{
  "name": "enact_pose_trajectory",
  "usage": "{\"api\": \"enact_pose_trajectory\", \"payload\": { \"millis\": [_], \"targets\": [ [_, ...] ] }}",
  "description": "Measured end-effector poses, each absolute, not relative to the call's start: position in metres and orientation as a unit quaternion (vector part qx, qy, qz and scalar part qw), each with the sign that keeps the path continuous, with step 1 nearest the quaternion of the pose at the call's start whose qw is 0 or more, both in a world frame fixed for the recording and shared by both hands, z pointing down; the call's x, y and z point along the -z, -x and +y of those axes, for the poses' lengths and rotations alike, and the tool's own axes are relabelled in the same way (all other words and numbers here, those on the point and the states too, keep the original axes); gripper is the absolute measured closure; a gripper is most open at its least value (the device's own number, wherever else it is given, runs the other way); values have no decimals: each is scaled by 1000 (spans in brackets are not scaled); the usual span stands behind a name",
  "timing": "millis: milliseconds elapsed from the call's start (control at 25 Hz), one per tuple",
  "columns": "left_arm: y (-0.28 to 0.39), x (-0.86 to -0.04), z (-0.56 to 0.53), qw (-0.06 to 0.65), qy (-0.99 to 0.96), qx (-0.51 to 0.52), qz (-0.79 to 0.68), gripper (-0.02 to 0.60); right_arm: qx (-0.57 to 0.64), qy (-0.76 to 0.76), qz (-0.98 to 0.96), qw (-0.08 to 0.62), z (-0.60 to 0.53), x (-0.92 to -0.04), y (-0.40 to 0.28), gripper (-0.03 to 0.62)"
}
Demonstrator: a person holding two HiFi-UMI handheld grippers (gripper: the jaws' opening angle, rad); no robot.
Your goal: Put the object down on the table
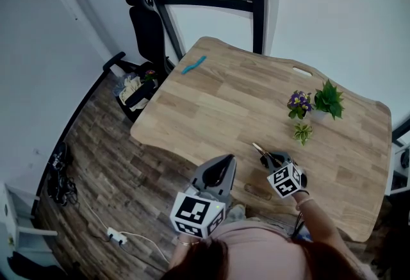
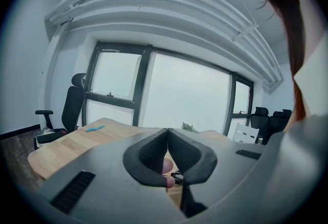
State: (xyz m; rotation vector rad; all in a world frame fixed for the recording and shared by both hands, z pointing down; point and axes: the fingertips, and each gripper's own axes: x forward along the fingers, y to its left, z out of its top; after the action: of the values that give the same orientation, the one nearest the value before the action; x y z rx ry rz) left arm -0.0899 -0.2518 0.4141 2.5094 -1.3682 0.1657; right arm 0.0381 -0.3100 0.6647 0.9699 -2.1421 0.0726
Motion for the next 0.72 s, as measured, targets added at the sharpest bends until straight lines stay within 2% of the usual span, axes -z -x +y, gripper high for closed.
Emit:
{"api": "enact_pose_trajectory", "payload": {
  "millis": [360,720],
  "targets": [
    [92,-415,-251,138,-866,-61,-477,580,18,-380,-820,428,-312,-677,-38,592],
    [91,-415,-249,139,-866,-63,-476,580,29,-383,-815,434,-314,-679,-34,592]
  ]
}}
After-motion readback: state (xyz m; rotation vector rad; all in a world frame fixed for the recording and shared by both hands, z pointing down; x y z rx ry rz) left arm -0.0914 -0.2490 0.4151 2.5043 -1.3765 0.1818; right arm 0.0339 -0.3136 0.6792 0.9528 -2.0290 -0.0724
